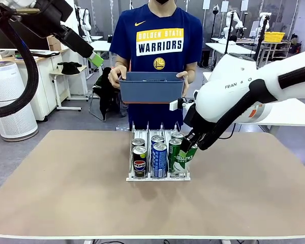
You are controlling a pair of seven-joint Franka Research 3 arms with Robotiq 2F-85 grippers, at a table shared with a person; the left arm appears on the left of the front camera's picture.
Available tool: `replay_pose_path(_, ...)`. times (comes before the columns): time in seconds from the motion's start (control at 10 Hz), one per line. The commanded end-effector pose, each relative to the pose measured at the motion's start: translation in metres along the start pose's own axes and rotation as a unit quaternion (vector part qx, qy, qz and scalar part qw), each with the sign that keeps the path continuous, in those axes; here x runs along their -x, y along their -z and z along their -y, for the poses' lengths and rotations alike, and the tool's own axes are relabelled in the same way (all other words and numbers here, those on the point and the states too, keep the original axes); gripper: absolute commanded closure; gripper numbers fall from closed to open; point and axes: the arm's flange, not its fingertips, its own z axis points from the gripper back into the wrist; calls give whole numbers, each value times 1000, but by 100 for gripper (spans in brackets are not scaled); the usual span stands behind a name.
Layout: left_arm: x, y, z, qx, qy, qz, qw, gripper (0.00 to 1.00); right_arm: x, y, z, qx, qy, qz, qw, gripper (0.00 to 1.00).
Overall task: Fill the beverage cans into the dispenser.
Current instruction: Place the picked Sprite in the line of the Automatic Can Dispenser with the same cans.
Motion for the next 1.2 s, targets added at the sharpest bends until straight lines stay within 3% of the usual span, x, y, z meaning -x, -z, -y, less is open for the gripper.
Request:
replay_pose_path(0.0,1,0,0,-1,-3,2,1000,0,-19,0,7,18,-17,45,999,46)
replay_pose_path(0.7,1,0,0,-1,-3,2,1000,0,-41,29,18,43,-46,-2,998,46)
replay_pose_path(0.9,1,0,0,-1,-3,2,1000,0,-38,33,22,30,-54,-43,997,46)
replay_pose_path(1.1,1,0,0,-1,-3,2,1000,0,-41,42,20,30,-57,-55,996,46)
